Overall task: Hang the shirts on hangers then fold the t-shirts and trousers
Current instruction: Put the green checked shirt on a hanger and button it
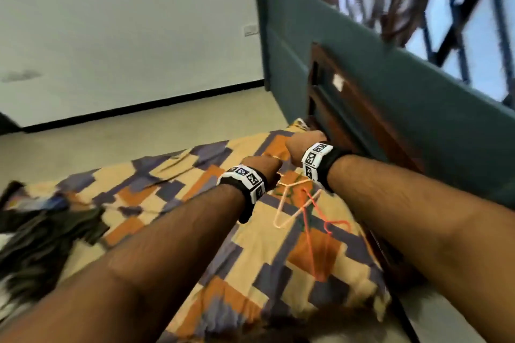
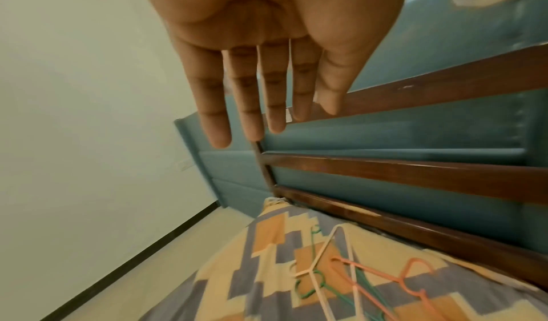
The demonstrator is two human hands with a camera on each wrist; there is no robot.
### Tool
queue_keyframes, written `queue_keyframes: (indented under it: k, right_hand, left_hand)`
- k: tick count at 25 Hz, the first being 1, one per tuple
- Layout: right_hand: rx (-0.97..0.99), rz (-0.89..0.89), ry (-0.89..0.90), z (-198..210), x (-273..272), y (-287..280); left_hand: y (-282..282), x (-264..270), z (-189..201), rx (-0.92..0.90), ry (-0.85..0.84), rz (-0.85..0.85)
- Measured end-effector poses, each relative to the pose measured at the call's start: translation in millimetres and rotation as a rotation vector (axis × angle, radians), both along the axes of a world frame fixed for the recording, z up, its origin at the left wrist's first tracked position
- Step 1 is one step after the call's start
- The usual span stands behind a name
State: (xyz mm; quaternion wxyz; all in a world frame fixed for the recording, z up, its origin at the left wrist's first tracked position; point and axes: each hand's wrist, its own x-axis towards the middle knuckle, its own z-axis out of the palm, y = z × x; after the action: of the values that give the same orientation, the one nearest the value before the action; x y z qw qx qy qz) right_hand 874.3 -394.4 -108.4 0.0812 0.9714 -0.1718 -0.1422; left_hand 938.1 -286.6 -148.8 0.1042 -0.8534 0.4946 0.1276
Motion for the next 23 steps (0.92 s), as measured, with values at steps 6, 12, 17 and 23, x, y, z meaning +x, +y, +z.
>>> queue_keyframes:
  k: [6,12,17,23]
  right_hand:
    - [-0.021,0.326,-0.030,23,144,95]
    - [0.124,0.458,0.101,-65,204,255]
    - [0.148,0.538,0.127,-94,249,391]
    - [0.202,0.641,0.194,-109,310,510]
  left_hand:
    - [144,99,-7,-0.001,-0.016,0.396]
    - [309,149,-50,0.061,0.056,0.636]
    - [445,178,-84,0.073,0.104,0.776]
    - [559,226,-104,0.030,0.120,0.924]
